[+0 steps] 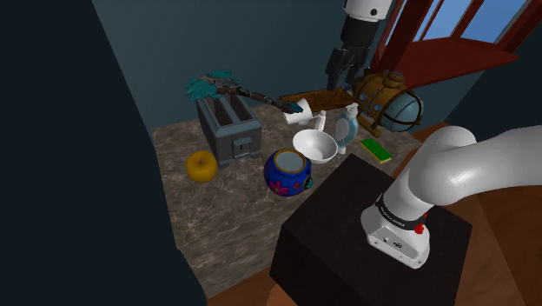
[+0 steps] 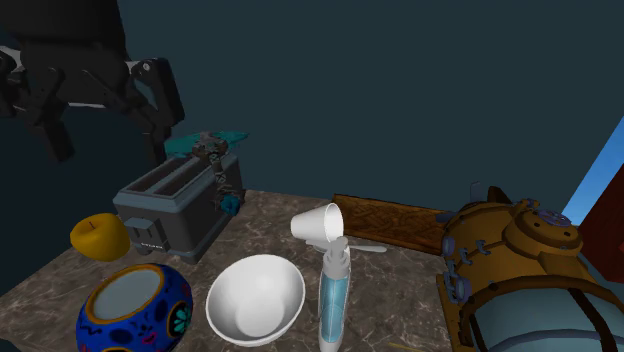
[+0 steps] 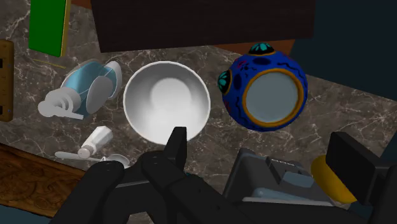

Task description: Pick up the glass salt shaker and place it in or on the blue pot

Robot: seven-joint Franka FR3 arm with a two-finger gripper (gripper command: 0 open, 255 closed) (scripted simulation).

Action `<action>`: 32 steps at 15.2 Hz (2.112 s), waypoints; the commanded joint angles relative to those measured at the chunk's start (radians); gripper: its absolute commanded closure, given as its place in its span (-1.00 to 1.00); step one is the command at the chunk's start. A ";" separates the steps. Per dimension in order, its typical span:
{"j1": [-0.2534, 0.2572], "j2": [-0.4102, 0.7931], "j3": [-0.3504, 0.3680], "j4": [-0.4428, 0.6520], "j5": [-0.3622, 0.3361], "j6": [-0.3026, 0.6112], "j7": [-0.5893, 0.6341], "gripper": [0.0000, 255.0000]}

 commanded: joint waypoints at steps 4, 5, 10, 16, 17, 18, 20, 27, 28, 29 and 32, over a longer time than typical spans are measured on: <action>-0.025 0.007 -0.039 -0.072 -0.027 0.102 -0.036 -1.00; -0.034 0.013 -0.052 -0.094 -0.036 0.137 -0.048 -1.00; -0.076 0.068 -0.124 -0.183 -0.076 0.319 -0.108 -1.00; -0.118 0.195 -0.220 -0.244 -0.105 0.554 -0.189 -1.00; -0.122 0.223 -0.237 -0.249 -0.106 0.594 -0.204 -1.00; -0.125 0.252 -0.255 -0.252 -0.105 0.634 -0.220 -1.00; -0.128 0.315 -0.293 -0.253 -0.098 0.713 -0.255 -1.00; -0.082 0.578 -0.445 -0.205 0.043 0.967 -0.448 -1.00; -0.069 0.620 -0.468 -0.191 0.088 0.997 -0.492 -1.00; -0.055 0.664 -0.490 -0.175 0.142 1.023 -0.542 -1.00; -0.026 0.804 -0.533 -0.111 0.356 1.078 -0.727 -1.00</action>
